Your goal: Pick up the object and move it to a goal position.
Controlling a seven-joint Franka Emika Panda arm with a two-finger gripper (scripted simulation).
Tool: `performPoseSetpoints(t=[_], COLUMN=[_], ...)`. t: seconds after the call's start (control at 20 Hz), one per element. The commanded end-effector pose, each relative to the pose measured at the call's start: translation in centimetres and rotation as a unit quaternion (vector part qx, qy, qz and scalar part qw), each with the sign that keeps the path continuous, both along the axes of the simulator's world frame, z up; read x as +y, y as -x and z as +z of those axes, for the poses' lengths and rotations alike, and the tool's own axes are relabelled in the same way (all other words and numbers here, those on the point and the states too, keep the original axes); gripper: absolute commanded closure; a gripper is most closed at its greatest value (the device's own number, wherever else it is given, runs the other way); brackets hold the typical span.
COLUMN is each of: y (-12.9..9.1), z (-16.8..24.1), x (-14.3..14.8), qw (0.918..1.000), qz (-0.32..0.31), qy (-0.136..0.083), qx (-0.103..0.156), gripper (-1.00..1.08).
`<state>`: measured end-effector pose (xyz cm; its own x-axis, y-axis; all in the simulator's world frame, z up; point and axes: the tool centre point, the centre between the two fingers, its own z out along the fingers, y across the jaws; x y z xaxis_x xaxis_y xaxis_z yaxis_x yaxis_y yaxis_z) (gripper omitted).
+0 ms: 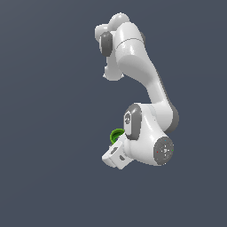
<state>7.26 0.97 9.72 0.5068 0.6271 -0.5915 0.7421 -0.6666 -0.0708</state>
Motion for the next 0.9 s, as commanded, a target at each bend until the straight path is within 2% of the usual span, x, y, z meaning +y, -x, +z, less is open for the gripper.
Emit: performPoseSetpoints(t=[0.0, 0.85], y=[0.0, 1.2], z=[0.0, -1.9], x=[0.0, -1.0], qw=[1.0000, 1.0000], qz=[0.000, 0.001], qy=[0.000, 0.000], qx=[0.000, 0.001], gripper=[-0.20, -0.20])
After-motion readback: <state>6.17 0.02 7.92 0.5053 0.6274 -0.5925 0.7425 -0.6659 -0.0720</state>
